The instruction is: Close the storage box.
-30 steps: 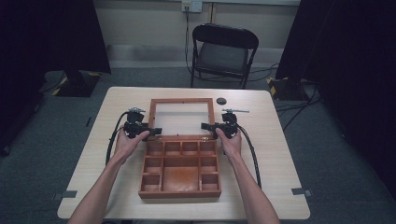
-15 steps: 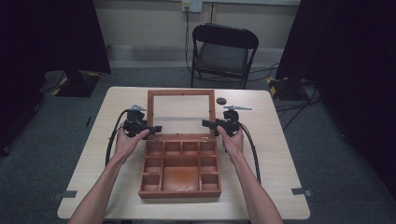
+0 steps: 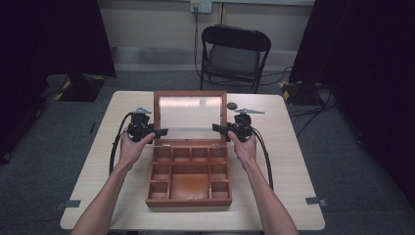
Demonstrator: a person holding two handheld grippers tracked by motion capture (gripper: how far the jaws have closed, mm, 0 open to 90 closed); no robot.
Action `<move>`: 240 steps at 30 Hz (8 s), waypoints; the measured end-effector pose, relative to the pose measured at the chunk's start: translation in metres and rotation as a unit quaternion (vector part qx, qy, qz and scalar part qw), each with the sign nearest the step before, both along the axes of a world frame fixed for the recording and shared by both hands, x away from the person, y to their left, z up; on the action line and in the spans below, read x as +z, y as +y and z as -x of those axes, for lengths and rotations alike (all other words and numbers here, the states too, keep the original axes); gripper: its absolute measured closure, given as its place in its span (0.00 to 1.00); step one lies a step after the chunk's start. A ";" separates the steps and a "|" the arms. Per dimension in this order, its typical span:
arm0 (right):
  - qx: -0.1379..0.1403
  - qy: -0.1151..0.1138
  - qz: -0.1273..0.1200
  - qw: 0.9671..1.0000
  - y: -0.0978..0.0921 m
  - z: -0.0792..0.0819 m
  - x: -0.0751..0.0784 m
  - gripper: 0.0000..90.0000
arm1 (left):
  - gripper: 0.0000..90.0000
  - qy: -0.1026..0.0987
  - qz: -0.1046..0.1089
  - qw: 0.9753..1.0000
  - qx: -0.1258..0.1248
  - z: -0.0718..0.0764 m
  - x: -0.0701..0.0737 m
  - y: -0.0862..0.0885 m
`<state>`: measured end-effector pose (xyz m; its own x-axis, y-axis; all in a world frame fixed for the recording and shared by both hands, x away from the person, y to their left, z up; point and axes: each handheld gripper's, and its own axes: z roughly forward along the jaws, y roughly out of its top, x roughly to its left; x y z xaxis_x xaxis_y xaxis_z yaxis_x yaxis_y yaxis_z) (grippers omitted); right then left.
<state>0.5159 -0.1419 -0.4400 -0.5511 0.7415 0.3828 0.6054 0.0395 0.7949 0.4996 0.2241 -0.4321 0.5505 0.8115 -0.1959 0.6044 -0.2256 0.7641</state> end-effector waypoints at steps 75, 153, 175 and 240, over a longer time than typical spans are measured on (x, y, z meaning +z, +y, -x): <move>0.035 -0.048 0.032 0.998 -0.002 0.039 0.040 0.48 | 0.53 -0.077 0.008 0.996 -0.036 0.036 0.036 0.000; 0.028 -0.033 0.018 0.999 -0.017 0.091 0.036 0.32 | 0.40 -0.071 0.024 0.996 -0.046 0.083 0.022 0.009; 0.031 -0.037 0.023 0.999 -0.018 0.111 0.034 0.32 | 0.42 -0.095 0.008 0.994 -0.057 0.105 0.027 0.006; 0.032 -0.032 0.052 0.998 -0.036 0.152 -0.001 0.32 | 0.30 -0.058 0.006 0.997 -0.057 0.139 -0.008 0.025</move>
<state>0.3642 -0.1778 -0.4406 -0.6194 0.7378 0.2682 0.5474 0.1609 0.8213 0.3610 0.2489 -0.4398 0.6591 0.7398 -0.1352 0.4830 -0.2786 0.8301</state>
